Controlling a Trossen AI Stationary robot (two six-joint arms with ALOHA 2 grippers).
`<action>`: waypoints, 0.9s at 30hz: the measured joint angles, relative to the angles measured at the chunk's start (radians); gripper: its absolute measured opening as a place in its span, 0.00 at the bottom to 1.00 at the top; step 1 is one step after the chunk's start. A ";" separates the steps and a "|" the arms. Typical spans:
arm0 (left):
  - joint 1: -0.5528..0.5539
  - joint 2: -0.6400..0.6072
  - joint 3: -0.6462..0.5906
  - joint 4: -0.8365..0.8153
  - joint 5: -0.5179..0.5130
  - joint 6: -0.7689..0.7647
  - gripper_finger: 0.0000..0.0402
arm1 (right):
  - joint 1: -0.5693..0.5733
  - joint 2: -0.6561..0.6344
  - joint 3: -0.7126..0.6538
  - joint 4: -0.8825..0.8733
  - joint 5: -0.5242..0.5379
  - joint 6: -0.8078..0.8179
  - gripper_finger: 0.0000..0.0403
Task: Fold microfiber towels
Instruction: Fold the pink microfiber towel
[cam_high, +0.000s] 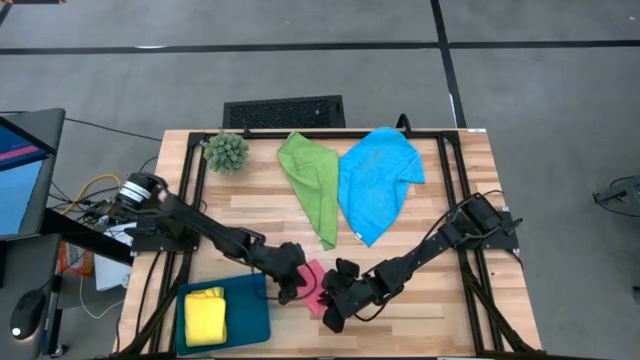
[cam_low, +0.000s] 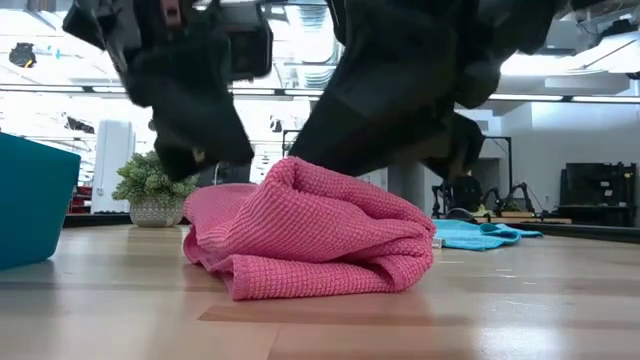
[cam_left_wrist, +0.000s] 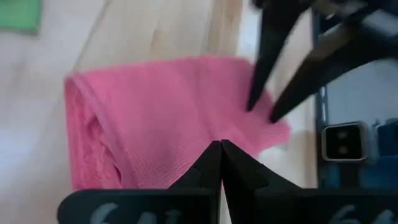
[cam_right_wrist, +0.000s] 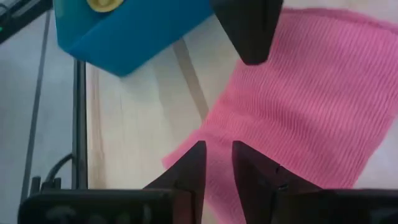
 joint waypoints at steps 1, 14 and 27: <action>-0.001 0.020 0.007 0.000 0.000 -0.006 0.00 | 0.002 0.000 0.000 0.000 0.001 0.000 0.25; 0.010 0.104 0.021 -0.023 -0.042 -0.033 0.00 | 0.003 0.081 -0.004 0.056 -0.046 0.008 0.25; 0.049 0.076 0.020 -0.056 -0.034 -0.051 0.00 | -0.008 0.010 -0.009 -0.057 -0.074 0.011 0.25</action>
